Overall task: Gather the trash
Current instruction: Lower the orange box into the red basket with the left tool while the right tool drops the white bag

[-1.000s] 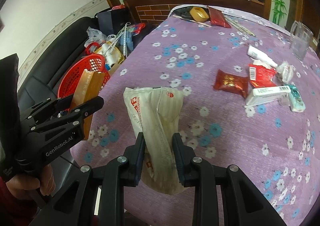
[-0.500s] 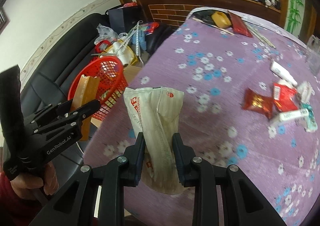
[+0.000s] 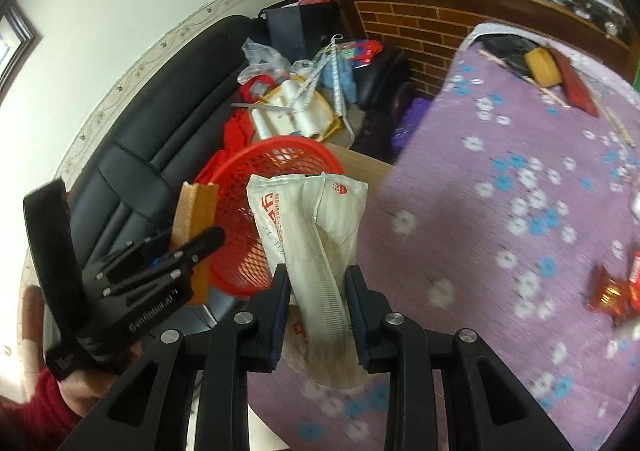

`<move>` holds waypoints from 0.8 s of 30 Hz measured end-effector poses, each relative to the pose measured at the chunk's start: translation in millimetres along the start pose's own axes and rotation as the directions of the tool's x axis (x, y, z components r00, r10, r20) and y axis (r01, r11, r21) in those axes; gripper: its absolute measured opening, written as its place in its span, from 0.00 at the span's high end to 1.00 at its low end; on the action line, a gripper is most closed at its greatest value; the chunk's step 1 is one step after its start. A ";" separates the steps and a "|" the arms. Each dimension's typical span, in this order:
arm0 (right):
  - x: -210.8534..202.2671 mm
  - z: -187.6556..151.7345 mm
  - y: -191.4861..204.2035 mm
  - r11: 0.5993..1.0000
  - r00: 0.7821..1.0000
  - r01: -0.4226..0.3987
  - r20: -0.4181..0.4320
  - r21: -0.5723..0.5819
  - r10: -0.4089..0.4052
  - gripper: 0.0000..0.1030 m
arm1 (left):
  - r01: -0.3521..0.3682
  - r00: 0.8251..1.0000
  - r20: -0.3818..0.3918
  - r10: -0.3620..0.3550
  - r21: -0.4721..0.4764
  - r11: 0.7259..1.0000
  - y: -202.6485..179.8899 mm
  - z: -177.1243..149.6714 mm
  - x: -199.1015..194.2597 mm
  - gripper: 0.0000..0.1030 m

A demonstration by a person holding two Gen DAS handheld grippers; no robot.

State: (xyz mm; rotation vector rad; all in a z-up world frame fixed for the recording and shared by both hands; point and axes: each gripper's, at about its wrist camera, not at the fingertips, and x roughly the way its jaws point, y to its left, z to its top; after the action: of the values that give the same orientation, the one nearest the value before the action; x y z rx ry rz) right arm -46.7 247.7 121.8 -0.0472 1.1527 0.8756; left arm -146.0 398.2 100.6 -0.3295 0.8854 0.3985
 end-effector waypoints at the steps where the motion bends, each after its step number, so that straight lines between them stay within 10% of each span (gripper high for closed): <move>1: 6.0 5.6 2.0 1.000 1.000 -0.013 -0.006 0.009 0.014 0.70 | -0.002 1.000 0.000 0.002 0.000 1.000 2.6 1.5 1.8 0.56; 12: 48.7 54.0 25.2 0.997 0.998 -0.060 -0.004 0.046 0.060 0.61 | -0.017 1.000 0.017 0.018 -0.019 1.000 22.3 20.1 6.8 0.40; 24: -14.3 7.2 -12.3 0.996 0.997 -0.031 0.073 0.078 0.026 0.53 | 0.043 0.999 -0.003 -0.043 0.011 0.999 -12.3 -1.8 -1.6 0.38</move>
State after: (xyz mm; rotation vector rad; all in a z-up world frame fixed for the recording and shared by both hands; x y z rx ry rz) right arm -35.2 234.4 131.7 0.0659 1.1216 0.8494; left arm -142.4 386.3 102.2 -0.3386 0.8813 0.3539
